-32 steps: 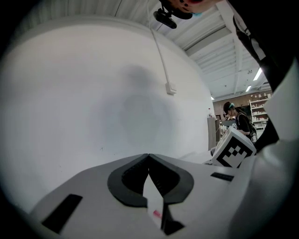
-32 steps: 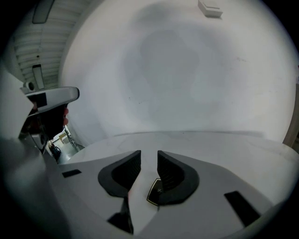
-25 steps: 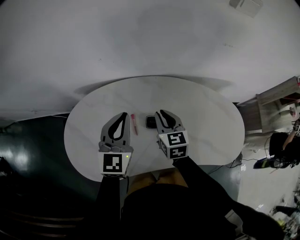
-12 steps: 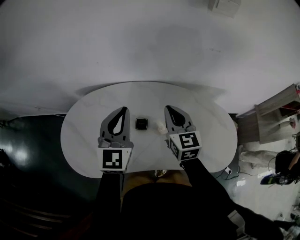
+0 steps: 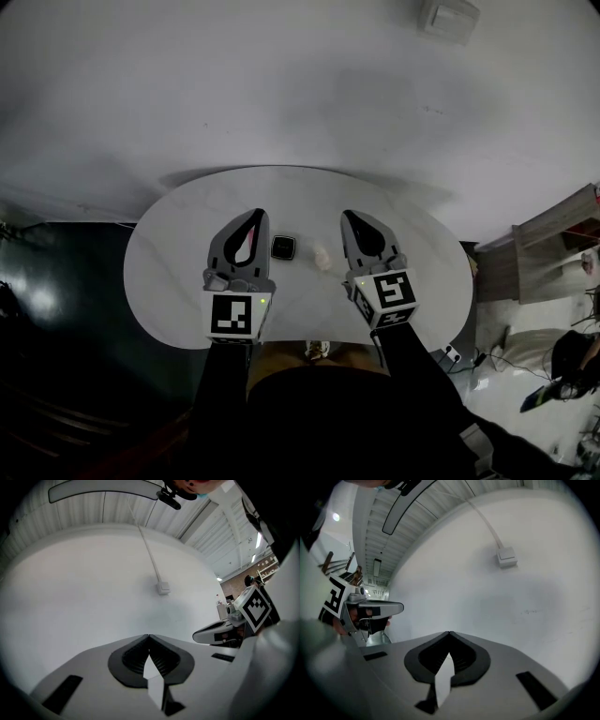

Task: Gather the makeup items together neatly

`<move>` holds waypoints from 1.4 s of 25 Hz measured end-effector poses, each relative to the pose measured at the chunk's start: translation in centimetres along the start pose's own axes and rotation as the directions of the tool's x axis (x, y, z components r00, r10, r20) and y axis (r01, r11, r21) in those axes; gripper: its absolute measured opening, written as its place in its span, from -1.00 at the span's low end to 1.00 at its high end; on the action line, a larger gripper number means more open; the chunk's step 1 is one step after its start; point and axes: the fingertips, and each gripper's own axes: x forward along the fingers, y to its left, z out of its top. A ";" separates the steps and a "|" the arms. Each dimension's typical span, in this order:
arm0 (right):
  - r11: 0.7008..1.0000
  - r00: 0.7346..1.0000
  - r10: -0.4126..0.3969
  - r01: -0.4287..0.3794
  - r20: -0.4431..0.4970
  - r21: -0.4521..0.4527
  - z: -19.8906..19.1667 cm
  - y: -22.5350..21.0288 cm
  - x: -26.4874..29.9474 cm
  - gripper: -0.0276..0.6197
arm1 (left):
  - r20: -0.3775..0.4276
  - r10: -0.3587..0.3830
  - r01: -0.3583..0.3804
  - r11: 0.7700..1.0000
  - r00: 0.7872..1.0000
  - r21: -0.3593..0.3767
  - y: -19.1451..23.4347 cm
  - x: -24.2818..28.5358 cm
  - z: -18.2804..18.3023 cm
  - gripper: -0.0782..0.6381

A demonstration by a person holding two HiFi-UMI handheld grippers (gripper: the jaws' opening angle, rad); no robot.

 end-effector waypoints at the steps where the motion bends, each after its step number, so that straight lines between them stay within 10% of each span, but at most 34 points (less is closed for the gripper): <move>1: 1.000 1.000 0.001 -0.001 0.006 0.000 0.2 0.0 0.0 -0.83 | 0.001 0.000 0.000 1.000 1.000 0.003 -0.1 0.0 0.0 -0.73; 35: 0.998 0.999 0.017 -0.015 0.047 -0.058 1.2 0.0 0.4 -0.83 | 0.014 0.028 -0.028 0.999 1.000 0.019 0.5 0.0 0.9 -0.74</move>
